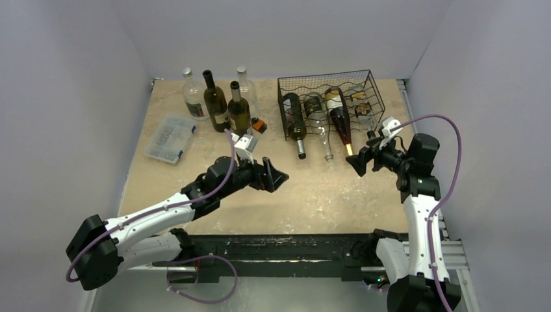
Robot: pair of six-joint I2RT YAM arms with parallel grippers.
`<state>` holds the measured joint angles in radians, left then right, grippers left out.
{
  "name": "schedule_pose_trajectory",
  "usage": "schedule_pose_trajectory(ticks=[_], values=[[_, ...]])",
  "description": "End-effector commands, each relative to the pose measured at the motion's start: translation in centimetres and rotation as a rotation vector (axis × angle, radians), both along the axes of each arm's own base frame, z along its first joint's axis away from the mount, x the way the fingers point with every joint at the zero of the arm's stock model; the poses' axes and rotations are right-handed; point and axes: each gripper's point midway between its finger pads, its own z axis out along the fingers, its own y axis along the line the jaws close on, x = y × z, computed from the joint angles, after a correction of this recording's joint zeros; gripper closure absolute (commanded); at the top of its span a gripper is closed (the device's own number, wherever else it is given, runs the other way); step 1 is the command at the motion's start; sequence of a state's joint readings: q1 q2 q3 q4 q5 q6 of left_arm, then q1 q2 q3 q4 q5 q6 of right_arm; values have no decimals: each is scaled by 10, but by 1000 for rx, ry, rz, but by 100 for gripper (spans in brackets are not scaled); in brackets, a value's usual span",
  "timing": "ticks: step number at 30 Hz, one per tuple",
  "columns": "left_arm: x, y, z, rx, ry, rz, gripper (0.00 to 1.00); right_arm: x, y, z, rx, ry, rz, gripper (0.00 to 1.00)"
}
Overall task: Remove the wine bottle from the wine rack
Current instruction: Pick up the wine bottle from the wine rack.
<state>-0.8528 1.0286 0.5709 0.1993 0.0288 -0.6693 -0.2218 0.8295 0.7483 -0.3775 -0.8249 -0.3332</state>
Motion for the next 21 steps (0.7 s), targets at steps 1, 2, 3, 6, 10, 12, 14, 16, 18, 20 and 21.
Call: schedule_pose_trajectory(ticks=[1,2,3,6,10,12,14,16,18,20,21], values=[[13,-8,30,-72,-82,18,0,3,-3,8,-18,-37,-7,1],[14,-9,29,-78,-83,22,0,3,-3,9,-18,-38,-7,1],[15,-9,27,-80,-81,24,0,3,-3,8,-19,-36,-7,1],[17,-11,22,-89,-76,27,0,3,-3,7,-19,-33,-6,1],[18,-14,20,-109,-66,33,0,3,-3,6,-19,-33,-3,1],[18,-15,20,-117,-57,34,0,2,-2,6,-18,-34,0,1],[23,-12,19,-121,-52,70,0,1,-1,5,-13,-33,9,1],[27,-11,16,-127,-32,99,0,2,1,4,-9,-31,17,1],[30,-10,13,-130,-5,128,0,3,0,5,-9,-30,15,1],[35,-9,7,-108,20,159,0,3,-2,5,-17,-35,3,1],[39,-9,4,-95,36,178,0,2,-2,5,-18,-37,0,1]])
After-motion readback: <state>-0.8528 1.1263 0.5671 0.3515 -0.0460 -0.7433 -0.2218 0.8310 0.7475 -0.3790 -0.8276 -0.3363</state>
